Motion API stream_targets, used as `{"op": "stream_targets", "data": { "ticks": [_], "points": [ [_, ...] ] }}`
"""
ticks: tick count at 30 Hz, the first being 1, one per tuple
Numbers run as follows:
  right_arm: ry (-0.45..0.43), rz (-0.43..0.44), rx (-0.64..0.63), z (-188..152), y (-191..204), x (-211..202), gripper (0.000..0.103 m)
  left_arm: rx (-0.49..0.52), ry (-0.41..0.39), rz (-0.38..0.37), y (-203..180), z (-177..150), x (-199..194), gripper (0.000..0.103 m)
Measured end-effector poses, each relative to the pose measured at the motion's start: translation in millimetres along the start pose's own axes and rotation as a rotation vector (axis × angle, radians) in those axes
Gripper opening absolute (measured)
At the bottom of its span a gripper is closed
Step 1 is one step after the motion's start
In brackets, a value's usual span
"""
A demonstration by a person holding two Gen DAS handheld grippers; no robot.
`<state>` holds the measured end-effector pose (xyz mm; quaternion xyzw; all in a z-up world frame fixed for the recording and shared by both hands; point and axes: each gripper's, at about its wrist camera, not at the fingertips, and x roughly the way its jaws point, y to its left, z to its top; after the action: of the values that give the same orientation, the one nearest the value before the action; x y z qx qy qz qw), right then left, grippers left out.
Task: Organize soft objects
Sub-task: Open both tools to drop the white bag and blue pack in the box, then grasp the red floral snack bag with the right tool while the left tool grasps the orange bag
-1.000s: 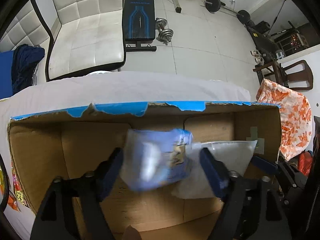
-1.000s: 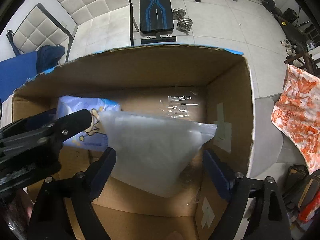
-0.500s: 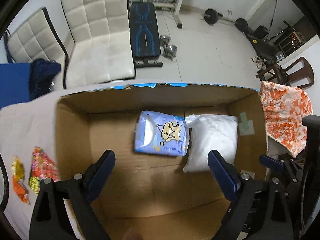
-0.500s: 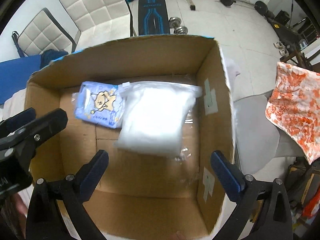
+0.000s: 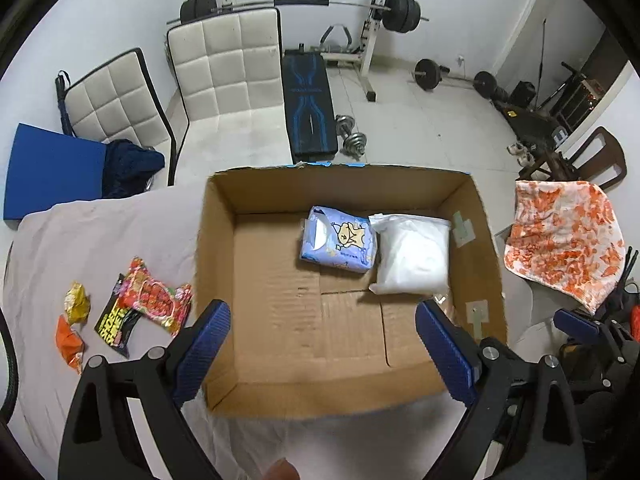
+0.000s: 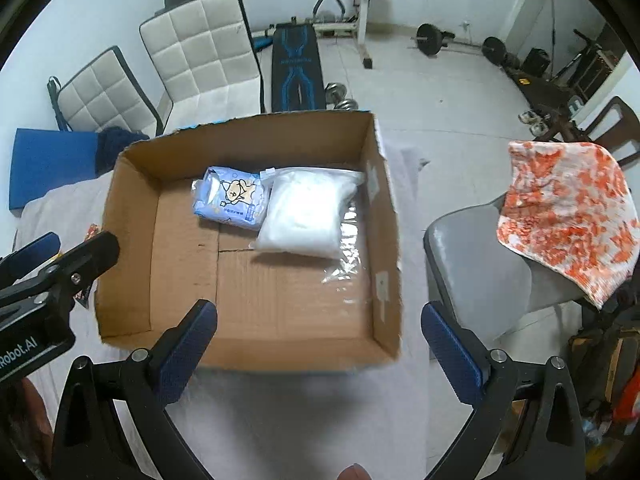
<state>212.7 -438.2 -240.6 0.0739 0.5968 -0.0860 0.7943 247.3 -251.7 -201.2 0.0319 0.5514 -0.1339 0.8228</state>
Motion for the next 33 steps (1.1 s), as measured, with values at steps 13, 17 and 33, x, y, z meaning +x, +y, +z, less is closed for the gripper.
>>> {"op": "stream_targets", "data": {
  "ticks": [13, 17, 33],
  "points": [
    [-0.053, 0.009, 0.076, -52.8, 16.3, -67.3, 0.103, 0.053, -0.057, -0.059, 22.9, -33.5, -66.6, 0.095],
    [-0.075, 0.043, 0.074, -53.3, 41.8, -84.9, 0.103, 0.020, -0.085, -0.052, 60.6, -33.8, -91.6, 0.095],
    [0.094, 0.172, -0.419, -0.9, 330.2, 5.8, 0.103, -0.200, 0.106, 0.230, 339.8, -43.6, -45.5, 0.095]
  ]
}}
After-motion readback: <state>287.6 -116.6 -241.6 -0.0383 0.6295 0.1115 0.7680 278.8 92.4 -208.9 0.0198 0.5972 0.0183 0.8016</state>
